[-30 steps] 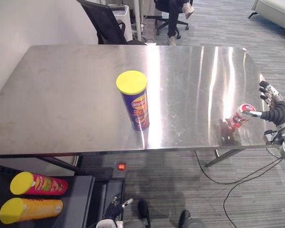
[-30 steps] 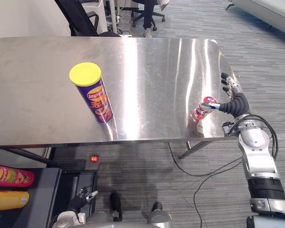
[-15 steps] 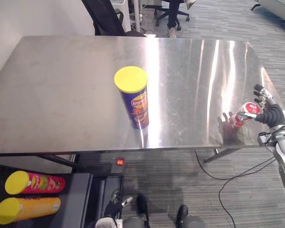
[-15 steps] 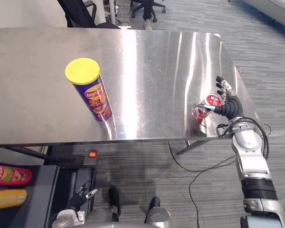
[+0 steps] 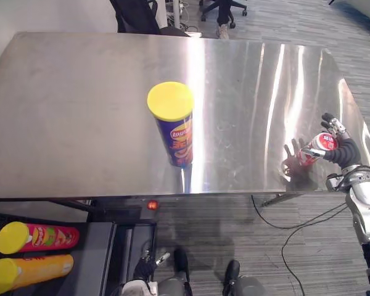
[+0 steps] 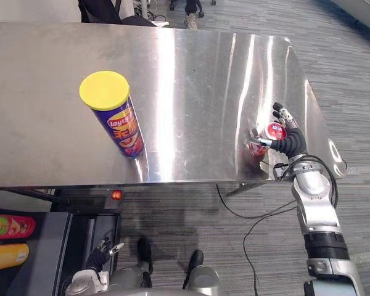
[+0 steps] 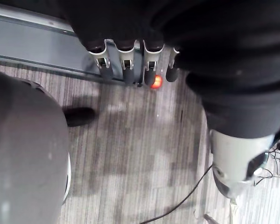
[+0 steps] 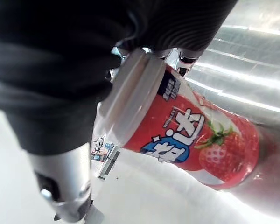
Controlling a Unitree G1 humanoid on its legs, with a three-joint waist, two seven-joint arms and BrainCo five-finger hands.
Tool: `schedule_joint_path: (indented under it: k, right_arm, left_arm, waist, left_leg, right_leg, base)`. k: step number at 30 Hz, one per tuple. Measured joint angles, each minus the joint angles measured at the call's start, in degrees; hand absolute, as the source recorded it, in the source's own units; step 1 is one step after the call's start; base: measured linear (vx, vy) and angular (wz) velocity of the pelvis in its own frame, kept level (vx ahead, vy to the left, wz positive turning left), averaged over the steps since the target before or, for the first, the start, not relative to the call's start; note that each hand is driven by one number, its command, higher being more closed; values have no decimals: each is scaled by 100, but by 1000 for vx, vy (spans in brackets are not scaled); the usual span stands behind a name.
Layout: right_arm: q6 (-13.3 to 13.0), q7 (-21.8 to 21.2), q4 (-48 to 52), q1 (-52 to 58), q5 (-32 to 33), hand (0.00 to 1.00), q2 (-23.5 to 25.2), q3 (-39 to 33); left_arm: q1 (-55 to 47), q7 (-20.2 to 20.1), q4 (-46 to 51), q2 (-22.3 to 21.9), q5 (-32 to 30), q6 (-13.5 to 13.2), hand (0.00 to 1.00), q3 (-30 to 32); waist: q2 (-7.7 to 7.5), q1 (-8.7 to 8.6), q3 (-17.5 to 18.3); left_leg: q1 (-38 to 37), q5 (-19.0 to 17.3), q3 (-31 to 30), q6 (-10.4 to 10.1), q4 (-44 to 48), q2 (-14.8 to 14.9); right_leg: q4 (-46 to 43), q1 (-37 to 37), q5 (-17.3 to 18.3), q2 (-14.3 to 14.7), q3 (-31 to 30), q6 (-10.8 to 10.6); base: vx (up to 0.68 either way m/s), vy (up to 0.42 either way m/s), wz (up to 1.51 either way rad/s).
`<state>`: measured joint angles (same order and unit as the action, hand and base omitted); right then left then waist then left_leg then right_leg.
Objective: Put the gum and the chips on the shelf.
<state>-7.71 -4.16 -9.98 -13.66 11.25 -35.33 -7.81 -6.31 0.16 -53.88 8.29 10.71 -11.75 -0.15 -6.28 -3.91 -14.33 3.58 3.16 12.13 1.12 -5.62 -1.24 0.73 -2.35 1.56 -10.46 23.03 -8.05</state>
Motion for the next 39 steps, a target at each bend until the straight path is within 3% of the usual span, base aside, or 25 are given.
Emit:
schedule_joint_path:
  k: [23, 24, 27, 39]
  right_arm:
    - [-28, 125, 15, -97, 3, 0, 154, 149]
    - [-3, 117, 11, -91, 2, 100, 179, 151]
    - [-8, 140, 6, -81, 4, 100, 357, 147]
    - [-10, 137, 7, -100, 3, 100, 366, 146]
  left_arm:
    - [175, 79, 26, 43, 38, 4, 0, 2]
    - [185, 79, 26, 41, 39, 4, 0, 1]
    - [245, 81, 28, 38, 45, 1, 0, 2]
    - [255, 82, 27, 44, 45, 2, 0, 4]
  waist:
    - [-86, 146, -219]
    - [-85, 166, -224]
    - [-86, 241, -298]
    - [-101, 248, -310]
  left_leg:
    - [146, 74, -42, -18, -29, 9]
    - [153, 74, -42, -18, -27, 10]
    - [157, 76, -49, -17, -14, 11]
    - [163, 80, -135, -11, -27, 1]
  right_leg:
    - [17, 130, 7, 24, 15, 3]
    - [17, 135, 8, 27, 16, 6]
    - [18, 137, 9, 30, 21, 7]
    - [11, 103, 9, 28, 97, 7]
  base:
    - [-13, 2, 0]
    - [0, 0, 0]
    - [0, 0, 0]
    - [8, 6, 3]
